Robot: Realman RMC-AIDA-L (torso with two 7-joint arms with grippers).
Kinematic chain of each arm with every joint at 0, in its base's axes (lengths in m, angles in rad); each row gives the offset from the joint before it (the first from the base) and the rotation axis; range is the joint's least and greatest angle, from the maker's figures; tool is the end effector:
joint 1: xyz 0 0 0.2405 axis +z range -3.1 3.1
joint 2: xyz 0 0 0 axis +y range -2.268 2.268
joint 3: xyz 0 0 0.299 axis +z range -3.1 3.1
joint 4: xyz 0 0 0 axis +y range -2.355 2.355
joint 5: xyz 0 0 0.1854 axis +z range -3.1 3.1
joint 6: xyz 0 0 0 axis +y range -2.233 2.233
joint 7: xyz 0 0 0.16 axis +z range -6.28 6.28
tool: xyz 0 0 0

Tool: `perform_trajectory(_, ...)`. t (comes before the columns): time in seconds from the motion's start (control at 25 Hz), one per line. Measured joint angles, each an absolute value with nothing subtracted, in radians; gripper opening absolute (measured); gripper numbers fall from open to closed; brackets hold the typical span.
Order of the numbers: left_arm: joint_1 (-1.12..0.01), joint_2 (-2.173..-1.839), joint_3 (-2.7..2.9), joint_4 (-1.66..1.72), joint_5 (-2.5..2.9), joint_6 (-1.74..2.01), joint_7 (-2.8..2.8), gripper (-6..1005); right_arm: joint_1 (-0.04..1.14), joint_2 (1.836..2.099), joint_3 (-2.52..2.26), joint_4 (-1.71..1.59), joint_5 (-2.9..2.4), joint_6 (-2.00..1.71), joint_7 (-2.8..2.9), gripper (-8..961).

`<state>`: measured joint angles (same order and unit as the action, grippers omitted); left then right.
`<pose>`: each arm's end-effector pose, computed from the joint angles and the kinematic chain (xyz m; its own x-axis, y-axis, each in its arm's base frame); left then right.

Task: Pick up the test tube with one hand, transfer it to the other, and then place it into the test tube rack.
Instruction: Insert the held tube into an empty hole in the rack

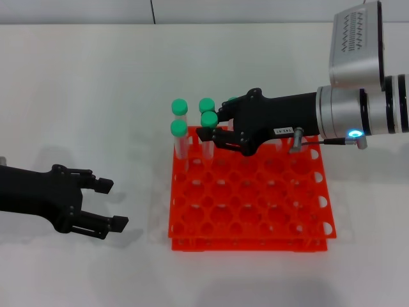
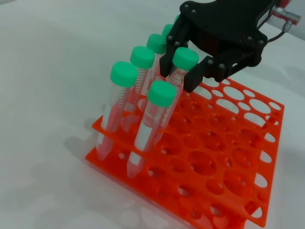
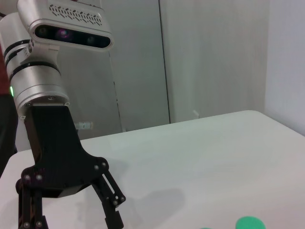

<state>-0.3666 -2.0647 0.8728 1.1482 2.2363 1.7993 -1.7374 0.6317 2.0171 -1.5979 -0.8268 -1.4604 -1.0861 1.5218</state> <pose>-0.2993 0.2786 0.0001 0.8688 0.4801 0.1213 0.4908 -0.8675 -0.0812 0.1697 0.3694 -0.0914 0.9105 -0.1321 -0.3918 -0.2036 -0.9680 -0.1469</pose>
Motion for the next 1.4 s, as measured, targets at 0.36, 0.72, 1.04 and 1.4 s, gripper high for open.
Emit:
perform_trajectory(0.36, -0.367, -2.065, 0.87, 1.147, 2.236, 1.799, -1.734, 880, 0.634, 2.016, -1.594, -0.827, -1.46, -1.093, 1.522, 325)
perform_trajectory(0.72, -0.367, -2.065, 0.873, 1.147, 2.236, 1.798, -1.733, 880, 0.634, 2.015, -1.593, -0.829, -1.46, -1.097, 1.522, 367)
perform_trajectory(1.04, -0.361, -2.065, 0.869, 1.147, 2.232, 1.8, -1.726, 880, 0.611, 2.007, -1.577, -0.904, -1.482, -1.146, 1.555, 463)
perform_trajectory(1.4, -0.355, -2.068, 0.856, 1.147, 2.211, 1.802, -1.693, 879, 0.428, 2.009, -1.487, -1.212, -1.581, -1.182, 1.628, 549)
